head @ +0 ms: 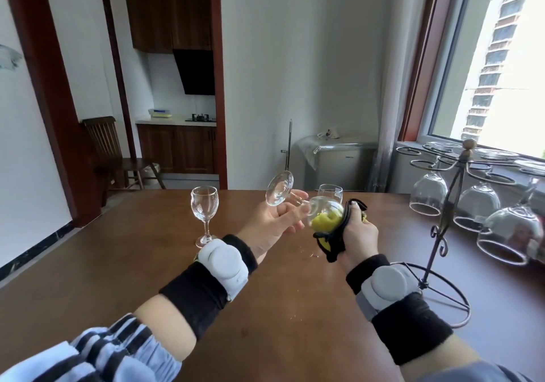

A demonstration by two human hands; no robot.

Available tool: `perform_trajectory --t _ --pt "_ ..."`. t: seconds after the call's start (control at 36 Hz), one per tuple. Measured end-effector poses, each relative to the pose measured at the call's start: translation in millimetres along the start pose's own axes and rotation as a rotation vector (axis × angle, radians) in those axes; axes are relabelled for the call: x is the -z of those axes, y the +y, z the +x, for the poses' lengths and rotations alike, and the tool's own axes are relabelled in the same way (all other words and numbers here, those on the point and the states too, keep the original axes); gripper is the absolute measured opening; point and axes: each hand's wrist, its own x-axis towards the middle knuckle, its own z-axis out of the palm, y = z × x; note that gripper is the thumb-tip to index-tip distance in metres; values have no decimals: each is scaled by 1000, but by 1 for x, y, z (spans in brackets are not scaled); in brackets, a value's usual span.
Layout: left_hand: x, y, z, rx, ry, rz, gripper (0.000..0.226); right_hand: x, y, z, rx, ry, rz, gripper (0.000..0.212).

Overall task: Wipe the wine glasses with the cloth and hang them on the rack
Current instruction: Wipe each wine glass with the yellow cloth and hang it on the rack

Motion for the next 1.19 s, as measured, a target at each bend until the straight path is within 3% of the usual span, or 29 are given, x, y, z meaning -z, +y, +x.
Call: perform_trajectory --t 0.11,0.14,0.28,0.36,0.53,0.69,0.81,0.89,0.94,1.03,1.11,1.19 --pt "17 -5 0 143 50 -110 76 6 -13 6 109 23 -54 33" --pt "22 -5 0 165 62 -87 77 7 -14 10 145 16 -89 35" --pt "27 -6 4 178 11 381 23 9 -20 13 375 -15 -347 44" --pt "24 -9 5 221 -58 569 23 5 -23 11 486 -26 -458 47" --pt "11 -11 2 105 48 1103 36 -1 -24 18 584 -33 -571 51" --pt "-4 -7 -1 54 35 1105 37 -6 -26 15 608 -45 -553 66" --pt "4 -6 -2 88 36 989 37 -4 -36 9 436 -233 -464 56" --pt "16 -5 -2 95 25 968 31 4 -48 5 222 -467 -588 57" --pt "22 -2 0 12 40 1056 25 10 -50 4 181 -554 -685 59" --pt "30 6 5 -142 70 1175 25 19 -42 3 120 -673 -675 27" --pt "36 12 10 -323 34 1313 25 25 -28 4 65 -763 -610 50" --pt "40 16 13 -539 49 1415 20 24 -19 0 42 -830 -523 42"
